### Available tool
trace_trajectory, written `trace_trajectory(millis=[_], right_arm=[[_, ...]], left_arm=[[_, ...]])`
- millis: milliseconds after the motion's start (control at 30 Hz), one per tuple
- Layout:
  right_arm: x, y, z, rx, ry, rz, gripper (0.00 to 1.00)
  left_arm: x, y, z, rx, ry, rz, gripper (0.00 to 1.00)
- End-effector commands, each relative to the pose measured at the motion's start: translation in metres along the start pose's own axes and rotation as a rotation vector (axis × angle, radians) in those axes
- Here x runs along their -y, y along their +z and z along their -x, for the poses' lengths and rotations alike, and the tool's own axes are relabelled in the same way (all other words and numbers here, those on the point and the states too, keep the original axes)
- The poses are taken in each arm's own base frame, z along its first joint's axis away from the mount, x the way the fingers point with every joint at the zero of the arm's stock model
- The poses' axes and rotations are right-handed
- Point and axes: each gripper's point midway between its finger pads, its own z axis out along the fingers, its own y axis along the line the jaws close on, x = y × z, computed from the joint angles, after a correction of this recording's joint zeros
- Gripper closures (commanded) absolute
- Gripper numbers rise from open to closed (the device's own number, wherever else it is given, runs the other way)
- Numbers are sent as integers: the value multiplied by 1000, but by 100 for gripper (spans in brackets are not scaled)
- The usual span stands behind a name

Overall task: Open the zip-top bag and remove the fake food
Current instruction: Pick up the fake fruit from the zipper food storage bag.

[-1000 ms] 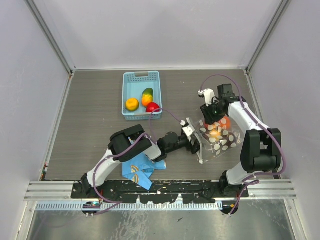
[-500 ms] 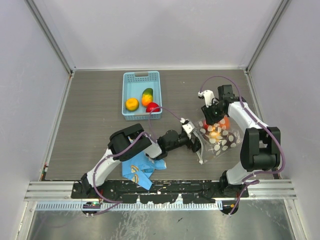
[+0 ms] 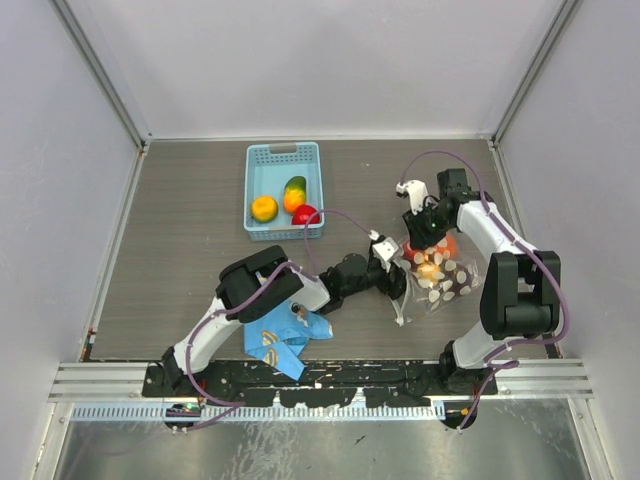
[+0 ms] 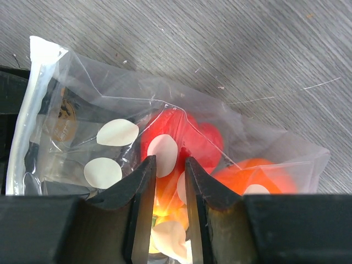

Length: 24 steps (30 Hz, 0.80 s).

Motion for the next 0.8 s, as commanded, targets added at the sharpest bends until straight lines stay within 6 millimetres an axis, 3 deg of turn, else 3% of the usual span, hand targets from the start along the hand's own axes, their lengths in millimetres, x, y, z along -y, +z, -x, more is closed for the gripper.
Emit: trace_trajectory(millis=[0, 167, 367, 567, 767], right_arm=[[-27, 9, -38, -128, 76, 130, 68], [-27, 9, -39, -126, 82, 140, 68], [-28, 13, -46, -154, 85, 155, 69], [-26, 12, -47, -155, 89, 152, 69], [-20, 10, -48, -143, 104, 139, 69]], left_arm=[[-7, 9, 8, -4, -14, 37, 24], [-9, 17, 6, -44, -19, 54, 27], [-17, 25, 0, -91, -25, 97, 23], [-18, 27, -2, -108, -27, 107, 41], [-10, 20, 5, -74, -10, 55, 67]])
